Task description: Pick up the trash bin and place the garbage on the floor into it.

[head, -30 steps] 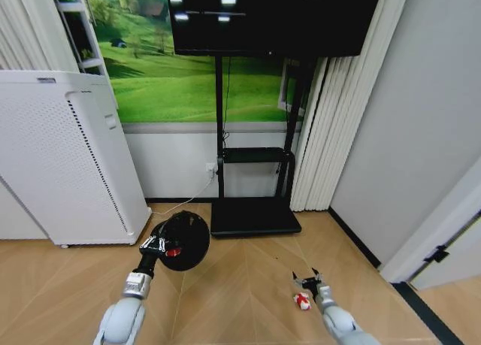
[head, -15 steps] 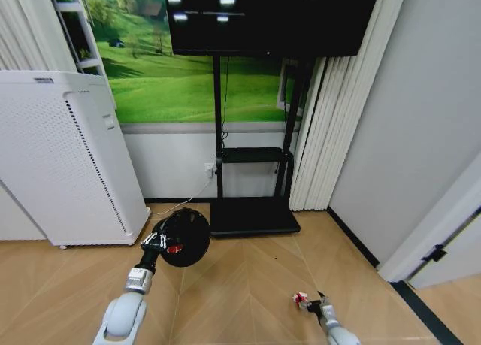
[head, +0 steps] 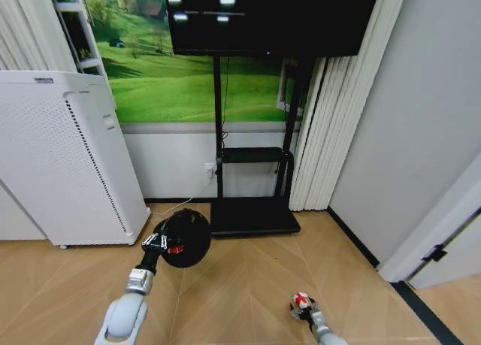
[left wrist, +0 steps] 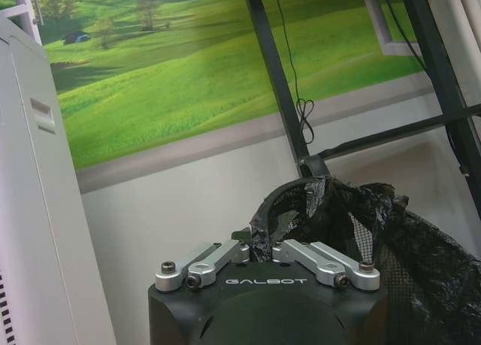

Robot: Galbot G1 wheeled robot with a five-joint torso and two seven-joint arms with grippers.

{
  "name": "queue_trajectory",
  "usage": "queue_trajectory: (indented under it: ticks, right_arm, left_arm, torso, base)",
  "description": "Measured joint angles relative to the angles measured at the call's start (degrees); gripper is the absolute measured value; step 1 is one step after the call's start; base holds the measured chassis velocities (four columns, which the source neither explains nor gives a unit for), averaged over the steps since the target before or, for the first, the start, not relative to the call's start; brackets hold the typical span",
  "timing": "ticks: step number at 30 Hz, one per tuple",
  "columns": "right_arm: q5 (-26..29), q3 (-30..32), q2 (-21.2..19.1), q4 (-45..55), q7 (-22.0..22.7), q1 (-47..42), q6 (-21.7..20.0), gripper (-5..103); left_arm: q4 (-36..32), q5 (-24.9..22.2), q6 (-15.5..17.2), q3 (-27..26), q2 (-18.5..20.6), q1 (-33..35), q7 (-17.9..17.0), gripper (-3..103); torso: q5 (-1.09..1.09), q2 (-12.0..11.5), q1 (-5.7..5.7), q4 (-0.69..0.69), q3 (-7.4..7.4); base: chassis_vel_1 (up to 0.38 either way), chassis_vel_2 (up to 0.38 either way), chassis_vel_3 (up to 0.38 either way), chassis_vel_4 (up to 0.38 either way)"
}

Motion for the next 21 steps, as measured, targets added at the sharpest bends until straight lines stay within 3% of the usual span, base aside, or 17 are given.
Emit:
queue_trajectory:
  ticks: [12,21]
  right_arm:
    - [-1.24,1.06,0.59,-2.82,1.02,1.26,-0.13,89]
    - [-1.91,1.13,0.89,-3.06,0.26,1.31,0.7,57]
  left_arm:
    - [-0.08,0.2,-0.25,0.23,-0.22,0.37,-0.01,7]
    - [0.07,0.26,-0.53,0.06,-0.21,0.58,-0.07,7]
  torso:
    - [-0.01,0.01,0.0,0.0,-0.01]
    - [0.02,0.01,-0.01,0.01,0.0]
  base:
    - [0.0,0.0,0.0,0.0]
    - [0.0,0.0,0.0,0.0]
